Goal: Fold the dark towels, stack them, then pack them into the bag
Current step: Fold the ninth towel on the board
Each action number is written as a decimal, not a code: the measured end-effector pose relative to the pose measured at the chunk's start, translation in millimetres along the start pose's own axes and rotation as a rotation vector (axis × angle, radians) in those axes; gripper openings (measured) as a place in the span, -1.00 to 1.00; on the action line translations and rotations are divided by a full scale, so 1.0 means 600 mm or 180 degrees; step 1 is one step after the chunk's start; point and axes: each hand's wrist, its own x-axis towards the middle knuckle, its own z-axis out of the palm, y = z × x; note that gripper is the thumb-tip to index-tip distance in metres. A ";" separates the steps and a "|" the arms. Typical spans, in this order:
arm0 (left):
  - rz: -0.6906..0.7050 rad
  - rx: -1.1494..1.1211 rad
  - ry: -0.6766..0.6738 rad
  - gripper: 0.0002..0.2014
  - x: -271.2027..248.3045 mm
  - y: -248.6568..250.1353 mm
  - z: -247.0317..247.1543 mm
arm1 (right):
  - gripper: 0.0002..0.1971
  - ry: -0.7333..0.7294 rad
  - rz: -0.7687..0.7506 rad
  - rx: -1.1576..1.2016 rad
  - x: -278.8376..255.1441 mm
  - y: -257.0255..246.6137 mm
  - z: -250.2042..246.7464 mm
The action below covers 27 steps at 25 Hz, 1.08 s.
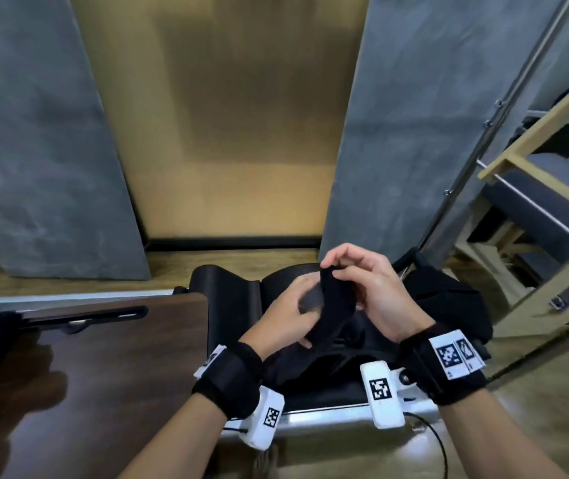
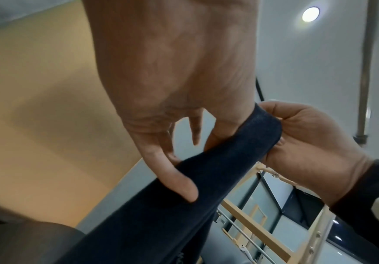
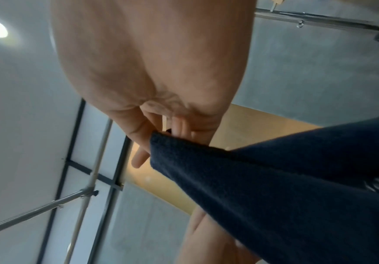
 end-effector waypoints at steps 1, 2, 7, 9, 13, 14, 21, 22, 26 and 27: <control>0.0071 0.0080 -0.0134 -0.49 -0.024 0.013 0.007 | -0.80 -0.0032 -0.0057 0.0012 -0.025 -0.015 0.009; 0.0185 0.0174 -0.0236 -0.56 -0.048 0.027 0.014 | -0.80 -0.0047 -0.0103 0.0044 -0.050 -0.028 0.017; 0.0921 0.0370 0.0169 -0.84 -0.154 0.084 0.046 | -0.79 0.0256 -0.0275 -0.0032 -0.154 -0.083 0.041; 0.0961 0.0154 0.0411 -0.77 -0.180 0.091 0.050 | -0.77 0.0378 -0.0336 -0.0069 -0.183 -0.095 0.044; 0.1249 0.0027 0.0735 -0.75 -0.241 0.099 0.046 | -0.74 0.0429 -0.0480 -0.0299 -0.241 -0.107 0.075; 0.1289 0.0066 0.0753 -0.76 -0.258 0.100 0.042 | -0.73 0.0410 -0.0433 -0.0344 -0.253 -0.107 0.093; 0.0928 0.0857 0.0532 -0.64 -0.440 0.027 -0.064 | -0.86 0.0895 -0.0195 -0.0425 -0.329 -0.087 0.237; 0.0759 0.1046 0.0395 -0.65 -0.473 0.004 -0.088 | -0.87 0.0971 -0.0195 -0.0423 -0.341 -0.082 0.255; 0.0364 0.2069 0.0427 -0.68 -0.588 -0.076 -0.171 | -0.86 0.1106 -0.0130 -0.0520 -0.391 -0.056 0.326; 0.0279 0.2170 0.0520 -0.72 -0.615 -0.089 -0.189 | -0.86 0.1183 -0.0107 -0.0503 -0.402 -0.049 0.343</control>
